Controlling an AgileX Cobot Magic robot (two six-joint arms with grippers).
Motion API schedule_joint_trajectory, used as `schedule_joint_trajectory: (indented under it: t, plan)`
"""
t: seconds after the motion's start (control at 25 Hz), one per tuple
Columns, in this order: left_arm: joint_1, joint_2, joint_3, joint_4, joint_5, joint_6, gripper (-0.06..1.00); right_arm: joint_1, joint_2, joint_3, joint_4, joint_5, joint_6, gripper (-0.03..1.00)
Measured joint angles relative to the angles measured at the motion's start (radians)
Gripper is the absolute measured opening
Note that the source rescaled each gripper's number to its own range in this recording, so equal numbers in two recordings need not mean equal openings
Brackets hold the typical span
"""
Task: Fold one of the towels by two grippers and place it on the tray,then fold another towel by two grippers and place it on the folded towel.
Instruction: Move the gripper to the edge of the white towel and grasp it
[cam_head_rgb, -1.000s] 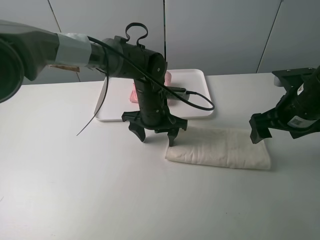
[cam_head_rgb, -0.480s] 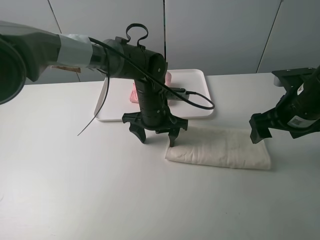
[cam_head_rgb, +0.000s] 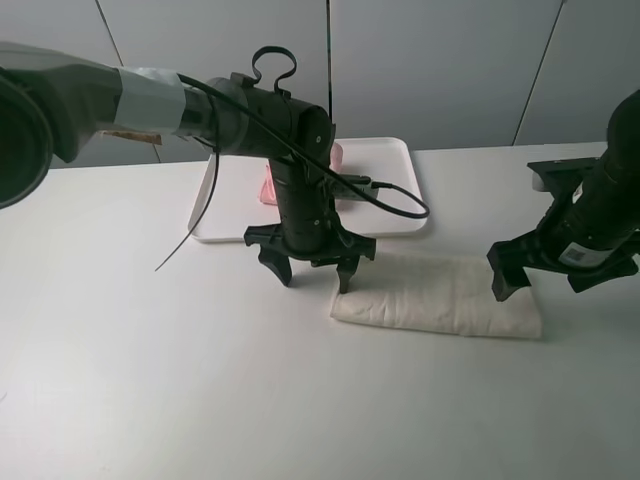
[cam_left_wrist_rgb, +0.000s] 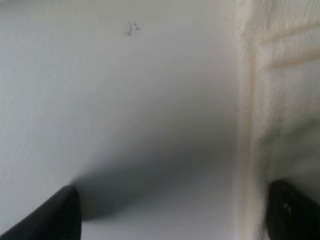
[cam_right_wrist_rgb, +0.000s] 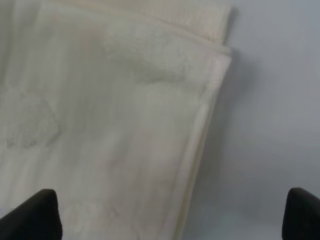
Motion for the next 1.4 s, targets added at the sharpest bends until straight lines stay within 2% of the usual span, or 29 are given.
schedule_joint_trajectory:
  t: [0.32,0.56,0.72,0.96,1.16,1.4]
  plan:
    - [0.0,0.002,-0.002,0.006,0.006,0.0,0.96,-0.024,0.153,-0.114,0.014,0.018,-0.038,0.95]
    - [0.0,0.002,-0.002,0.006,0.006,0.0,0.96,-0.143,0.173,-0.118,0.118,0.018,-0.128,0.94]
    - [0.0,0.002,-0.002,0.006,0.006,0.014,0.96,-0.162,0.173,-0.118,0.182,0.018,-0.192,0.87]
    - [0.0,0.002,-0.002,0.006,0.006,0.018,0.96,-0.16,0.208,-0.124,0.186,0.028,-0.21,0.83]
    - [0.0,0.002,-0.002,0.006,0.006,0.02,0.96,-0.107,0.211,-0.126,0.174,0.022,-0.21,0.82]
    - [0.0,0.002,-0.002,0.006,0.006,0.02,0.96,-0.059,0.239,-0.135,0.054,0.03,-0.09,0.81]
